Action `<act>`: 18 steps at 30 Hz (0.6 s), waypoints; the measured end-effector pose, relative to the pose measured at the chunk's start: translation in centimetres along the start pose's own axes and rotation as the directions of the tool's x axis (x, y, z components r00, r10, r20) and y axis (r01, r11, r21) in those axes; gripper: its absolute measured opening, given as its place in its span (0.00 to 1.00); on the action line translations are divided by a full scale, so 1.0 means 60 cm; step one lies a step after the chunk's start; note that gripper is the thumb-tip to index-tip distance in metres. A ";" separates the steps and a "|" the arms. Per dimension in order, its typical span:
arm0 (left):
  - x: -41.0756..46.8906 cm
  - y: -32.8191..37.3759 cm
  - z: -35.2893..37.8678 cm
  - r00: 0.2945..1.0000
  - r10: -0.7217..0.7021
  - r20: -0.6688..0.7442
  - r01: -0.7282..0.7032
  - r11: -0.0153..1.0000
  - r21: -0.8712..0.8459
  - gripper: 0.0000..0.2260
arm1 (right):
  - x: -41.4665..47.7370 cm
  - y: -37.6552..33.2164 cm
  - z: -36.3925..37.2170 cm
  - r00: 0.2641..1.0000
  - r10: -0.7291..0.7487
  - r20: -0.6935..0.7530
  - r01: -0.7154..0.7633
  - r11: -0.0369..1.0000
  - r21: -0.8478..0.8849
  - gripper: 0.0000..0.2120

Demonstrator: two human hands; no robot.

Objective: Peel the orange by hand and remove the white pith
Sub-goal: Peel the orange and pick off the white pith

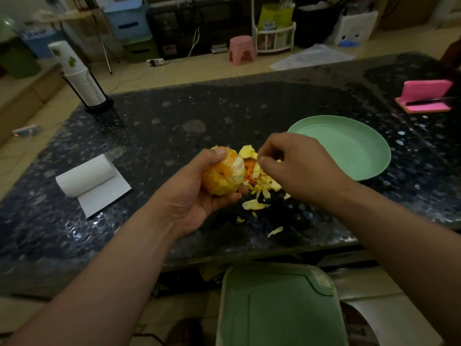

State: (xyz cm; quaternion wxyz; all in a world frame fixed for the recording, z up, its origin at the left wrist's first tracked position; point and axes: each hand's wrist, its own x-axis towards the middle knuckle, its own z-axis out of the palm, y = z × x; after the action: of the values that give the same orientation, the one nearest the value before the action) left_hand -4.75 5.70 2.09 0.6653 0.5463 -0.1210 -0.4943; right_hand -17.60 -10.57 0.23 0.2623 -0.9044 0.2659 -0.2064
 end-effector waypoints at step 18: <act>0.003 -0.004 -0.008 0.989 -0.130 0.064 0.118 0.979 0.163 0.23 | -0.029 -0.033 -0.034 0.885 -0.450 0.120 0.466 0.857 -0.222 0.10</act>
State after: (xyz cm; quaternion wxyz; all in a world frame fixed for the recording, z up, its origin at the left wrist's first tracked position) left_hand -4.45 5.89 1.62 0.5823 0.5853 -0.1505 -0.5437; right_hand -19.26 -8.89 2.58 0.1007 -0.9730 0.0580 -0.1993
